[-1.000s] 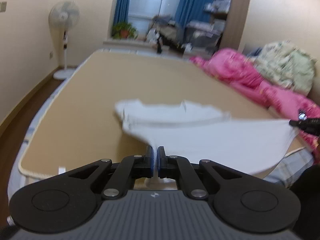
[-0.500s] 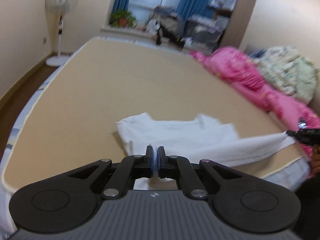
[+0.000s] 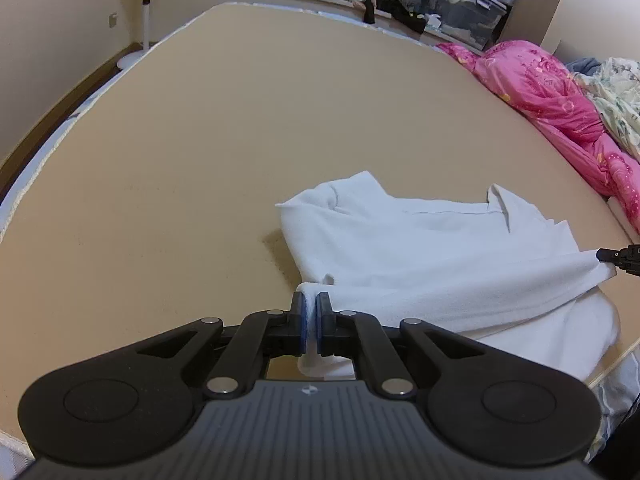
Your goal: Fold small clothes
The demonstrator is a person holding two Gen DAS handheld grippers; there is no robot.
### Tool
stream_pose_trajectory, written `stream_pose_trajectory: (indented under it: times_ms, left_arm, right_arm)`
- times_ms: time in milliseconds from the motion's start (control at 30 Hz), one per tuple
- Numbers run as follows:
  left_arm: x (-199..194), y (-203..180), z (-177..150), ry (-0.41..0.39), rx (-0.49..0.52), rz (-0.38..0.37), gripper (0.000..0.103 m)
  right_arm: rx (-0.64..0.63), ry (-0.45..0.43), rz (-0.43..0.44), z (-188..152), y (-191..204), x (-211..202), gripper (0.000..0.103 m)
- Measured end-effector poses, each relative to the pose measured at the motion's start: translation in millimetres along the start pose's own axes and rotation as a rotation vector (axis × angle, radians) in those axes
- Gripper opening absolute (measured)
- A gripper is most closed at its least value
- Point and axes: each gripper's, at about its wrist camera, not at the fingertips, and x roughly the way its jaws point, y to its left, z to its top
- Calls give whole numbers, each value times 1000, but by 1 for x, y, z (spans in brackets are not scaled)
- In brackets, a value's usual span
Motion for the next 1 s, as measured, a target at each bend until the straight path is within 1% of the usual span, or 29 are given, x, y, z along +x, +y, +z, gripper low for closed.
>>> stream_pose_trajectory:
  times_ms: [100,200,233,267,300,433,467,533,600,667,733,767,800,867,900,933,1000]
  left_arm:
    - [4,3,2,2,-4,1,5]
    - [-2,-2,-2,-4,-11,0,10]
    - [-5,-4,-4,-8,-18,2,18]
    - [-7,-5,-4,-12,-29,6,23]
    - [-9,-4,-4,-20,-39,7,28]
    - [-24,5,-5,-66,-65,16,30]
    - [-28,9,-4,-75,-84,19,30]
    - [-33,20,-4,-74,-134,26,35]
    - [-37,34,-5,-65,-206,33,38]
    - [-37,47,-7,-25,-268,41,40]
    - [-32,54,-12,42,-276,70,41]
    - [-29,53,-13,74,-260,80,41]
    - [-27,50,-15,98,-235,78,43]
    - [-23,41,-17,135,-178,37,51]
    - [-22,36,-18,150,-155,7,57]
    - [-22,31,-18,157,-132,-14,58]
    - [-22,23,-18,151,-87,-11,58]
  right_arm:
    - [26,22,-18,-1,-1,10,4]
    - [22,12,-26,2,-5,10,6]
    - [15,2,-45,2,-6,8,10]
    - [10,-14,-67,3,-6,5,22]
    - [14,-34,-86,3,-8,1,31]
    - [45,-87,-132,5,-21,-13,32]
    - [58,-103,-146,6,-26,-17,32]
    - [86,-124,-152,6,-34,-25,32]
    - [107,-127,-155,6,-40,-28,32]
    - [111,-110,-146,4,-44,-30,32]
    - [88,-79,-117,2,-44,-28,33]
    - [67,-60,-105,1,-43,-29,35]
    - [33,-21,-83,-1,-40,-25,40]
    - [-29,72,-47,-7,-34,-14,46]
    - [-64,104,-47,-10,-30,-10,46]
    - [-108,124,-56,-13,-25,-7,46]
    - [-166,143,-59,-16,-19,-3,46]
